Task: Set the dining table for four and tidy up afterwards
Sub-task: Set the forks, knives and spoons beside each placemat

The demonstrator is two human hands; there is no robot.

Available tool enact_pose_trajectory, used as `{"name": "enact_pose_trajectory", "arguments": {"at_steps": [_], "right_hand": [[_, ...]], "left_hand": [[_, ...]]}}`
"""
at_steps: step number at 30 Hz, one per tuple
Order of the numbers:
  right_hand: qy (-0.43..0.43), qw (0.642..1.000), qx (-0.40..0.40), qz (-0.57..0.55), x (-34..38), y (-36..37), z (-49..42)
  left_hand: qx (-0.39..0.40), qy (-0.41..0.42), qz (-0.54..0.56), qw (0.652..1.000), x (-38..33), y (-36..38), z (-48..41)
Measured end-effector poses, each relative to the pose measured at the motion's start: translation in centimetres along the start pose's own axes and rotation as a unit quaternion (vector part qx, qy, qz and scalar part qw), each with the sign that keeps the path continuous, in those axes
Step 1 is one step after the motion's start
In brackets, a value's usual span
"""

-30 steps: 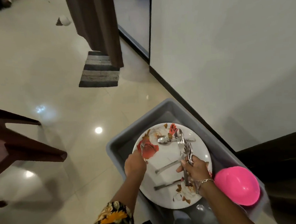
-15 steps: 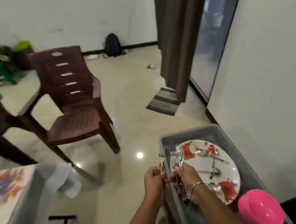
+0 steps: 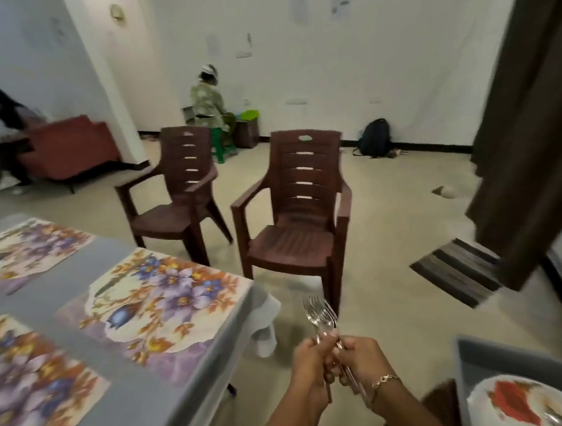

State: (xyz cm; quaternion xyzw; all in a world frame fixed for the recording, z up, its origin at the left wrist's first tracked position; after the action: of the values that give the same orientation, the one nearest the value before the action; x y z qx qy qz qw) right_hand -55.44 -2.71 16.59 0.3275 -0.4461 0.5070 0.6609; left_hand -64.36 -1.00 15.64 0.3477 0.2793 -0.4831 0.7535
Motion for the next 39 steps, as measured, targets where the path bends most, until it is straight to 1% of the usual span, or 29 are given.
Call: {"name": "enact_pose_trajectory", "arguments": {"at_steps": [5, 8, 10, 14, 18, 20, 22, 24, 26, 30, 35, 39], "right_hand": [[0.023, 0.998, 0.063, -0.012, 2.5, 9.4, -4.8], [0.044, 0.995, 0.081, -0.030, 4.0, 14.6, -7.5], [0.040, 0.995, 0.089, -0.037, 4.8, 17.2, -9.2], [0.000, 0.998, 0.064, 0.004, 6.0, 20.4, -12.4], [0.009, 0.996, 0.082, 0.028, 7.4, 22.6, -16.2], [-0.006, 0.994, 0.096, 0.061, 7.9, 23.3, -19.1], [-0.028, 0.988, 0.122, 0.092, 8.8, 23.9, -22.1], [-0.028, 0.983, 0.145, 0.113, 9.7, 24.3, -25.6], [-0.044, 0.971, 0.180, 0.150, 10.9, 24.5, -29.3], [-0.068, 0.938, 0.271, 0.208, 14.2, 23.8, -35.4], [-0.061, 0.901, 0.367, 0.224, 16.8, 24.6, -40.0], [-0.092, 0.841, 0.463, 0.264, 16.8, 27.7, -41.2]], "left_hand": [[-0.038, 0.010, 0.047, 0.998, -6.7, -5.1, -5.9], [-0.070, 0.017, 0.075, 0.995, -10.4, -7.8, -9.8], [-0.090, 0.021, 0.096, 0.991, -12.4, -9.3, -12.1], [-0.135, 0.023, 0.134, 0.982, -14.7, -10.6, -16.1], [-0.155, 0.023, 0.183, 0.971, -16.2, -10.9, -19.7], [-0.177, 0.024, 0.211, 0.961, -17.1, -10.7, -21.5], [-0.205, 0.032, 0.235, 0.950, -18.1, -10.2, -23.6], [-0.243, 0.047, 0.250, 0.936, -19.6, -9.4, -26.0], [-0.269, 0.054, 0.287, 0.918, -20.8, -8.2, -28.2], [-0.319, 0.054, 0.333, 0.886, -23.3, -4.6, -30.3], [-0.350, 0.074, 0.354, 0.864, -24.5, -1.2, -32.4], [-0.393, 0.087, 0.362, 0.841, -25.4, -0.9, -33.2]]}}
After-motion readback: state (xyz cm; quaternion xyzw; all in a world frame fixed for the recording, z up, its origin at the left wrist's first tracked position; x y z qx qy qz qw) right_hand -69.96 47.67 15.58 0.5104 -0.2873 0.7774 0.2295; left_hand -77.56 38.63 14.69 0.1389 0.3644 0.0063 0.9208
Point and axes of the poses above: each hand's wrist, its own z-axis away from the middle knuckle, its own y-axis out of the palm, x = y × z, the point moved 1 cm from there along -z, towards the middle knuckle, and after that the axes turned 13 degrees about -x, right-handed, at the moved point
